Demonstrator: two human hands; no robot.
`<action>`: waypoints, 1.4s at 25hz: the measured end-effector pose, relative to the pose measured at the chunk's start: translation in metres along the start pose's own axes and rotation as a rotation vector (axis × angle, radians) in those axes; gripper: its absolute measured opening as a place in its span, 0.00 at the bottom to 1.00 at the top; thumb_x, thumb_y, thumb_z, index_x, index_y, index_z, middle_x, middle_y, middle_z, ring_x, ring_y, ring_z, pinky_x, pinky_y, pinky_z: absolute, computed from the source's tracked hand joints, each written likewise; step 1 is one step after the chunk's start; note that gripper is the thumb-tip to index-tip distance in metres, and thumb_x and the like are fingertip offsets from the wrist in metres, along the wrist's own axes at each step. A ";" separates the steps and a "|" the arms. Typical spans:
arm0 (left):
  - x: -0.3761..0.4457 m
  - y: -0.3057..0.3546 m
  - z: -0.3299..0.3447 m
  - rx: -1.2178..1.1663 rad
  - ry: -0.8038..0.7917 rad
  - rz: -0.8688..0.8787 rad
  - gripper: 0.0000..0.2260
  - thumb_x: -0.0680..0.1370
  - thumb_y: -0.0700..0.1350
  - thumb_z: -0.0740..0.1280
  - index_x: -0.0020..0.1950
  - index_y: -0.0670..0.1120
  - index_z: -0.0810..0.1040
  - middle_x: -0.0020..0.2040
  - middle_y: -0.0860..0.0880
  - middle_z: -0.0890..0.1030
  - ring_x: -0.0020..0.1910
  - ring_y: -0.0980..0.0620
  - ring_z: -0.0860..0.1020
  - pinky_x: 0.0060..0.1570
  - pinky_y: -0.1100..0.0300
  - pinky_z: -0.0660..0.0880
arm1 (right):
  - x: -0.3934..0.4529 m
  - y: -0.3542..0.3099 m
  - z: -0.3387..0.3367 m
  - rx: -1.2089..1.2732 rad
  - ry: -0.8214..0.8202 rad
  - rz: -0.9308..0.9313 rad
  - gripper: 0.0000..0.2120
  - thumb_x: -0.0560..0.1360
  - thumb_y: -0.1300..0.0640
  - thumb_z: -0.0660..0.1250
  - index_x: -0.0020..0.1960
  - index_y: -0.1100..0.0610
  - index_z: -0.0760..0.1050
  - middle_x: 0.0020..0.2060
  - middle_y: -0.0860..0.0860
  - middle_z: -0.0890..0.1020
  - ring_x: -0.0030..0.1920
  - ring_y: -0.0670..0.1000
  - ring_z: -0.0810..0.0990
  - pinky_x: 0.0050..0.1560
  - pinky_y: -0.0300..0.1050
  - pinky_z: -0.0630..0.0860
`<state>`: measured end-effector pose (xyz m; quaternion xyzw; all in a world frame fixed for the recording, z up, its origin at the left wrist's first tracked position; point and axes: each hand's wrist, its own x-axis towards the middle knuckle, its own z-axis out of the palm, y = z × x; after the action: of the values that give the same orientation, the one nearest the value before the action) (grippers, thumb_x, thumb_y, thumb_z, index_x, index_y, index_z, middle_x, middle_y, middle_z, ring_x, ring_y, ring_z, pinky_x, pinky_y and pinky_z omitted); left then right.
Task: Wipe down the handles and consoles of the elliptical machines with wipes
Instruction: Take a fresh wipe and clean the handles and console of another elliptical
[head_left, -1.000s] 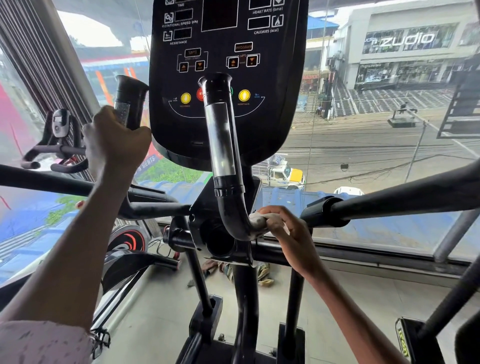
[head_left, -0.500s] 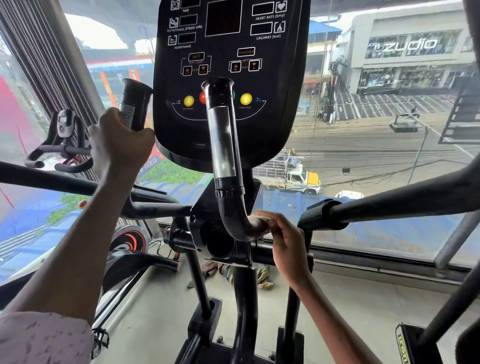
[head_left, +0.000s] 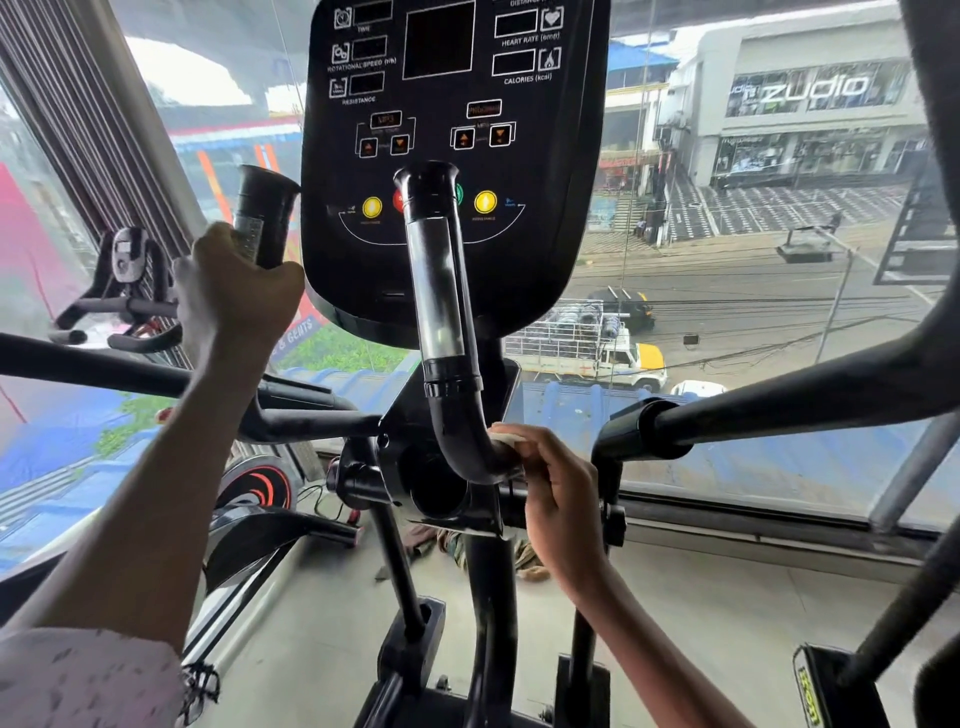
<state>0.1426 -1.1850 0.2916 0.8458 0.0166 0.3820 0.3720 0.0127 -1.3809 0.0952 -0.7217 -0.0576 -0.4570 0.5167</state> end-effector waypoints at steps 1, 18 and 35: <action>0.000 0.000 0.000 0.000 0.001 0.000 0.13 0.69 0.43 0.66 0.52 0.42 0.77 0.43 0.44 0.74 0.39 0.44 0.70 0.37 0.53 0.66 | -0.001 -0.005 0.002 0.028 0.003 0.021 0.11 0.82 0.58 0.60 0.57 0.52 0.81 0.48 0.43 0.86 0.49 0.45 0.85 0.49 0.45 0.81; 0.003 -0.004 0.002 -0.018 -0.010 0.019 0.13 0.69 0.43 0.66 0.52 0.41 0.77 0.43 0.44 0.73 0.40 0.44 0.71 0.37 0.52 0.68 | -0.003 0.077 0.006 -0.216 0.158 -0.042 0.23 0.71 0.83 0.61 0.56 0.62 0.80 0.53 0.49 0.85 0.57 0.45 0.83 0.62 0.45 0.78; 0.007 -0.014 0.006 -0.065 -0.024 0.033 0.12 0.67 0.44 0.65 0.49 0.44 0.77 0.41 0.43 0.78 0.38 0.43 0.75 0.36 0.54 0.69 | 0.026 0.082 0.011 0.028 0.189 0.869 0.14 0.83 0.60 0.59 0.59 0.66 0.80 0.47 0.55 0.85 0.50 0.52 0.84 0.51 0.40 0.77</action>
<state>0.1557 -1.1762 0.2843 0.8381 -0.0141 0.3781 0.3931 0.0800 -1.4194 0.0567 -0.6268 0.2925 -0.2604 0.6736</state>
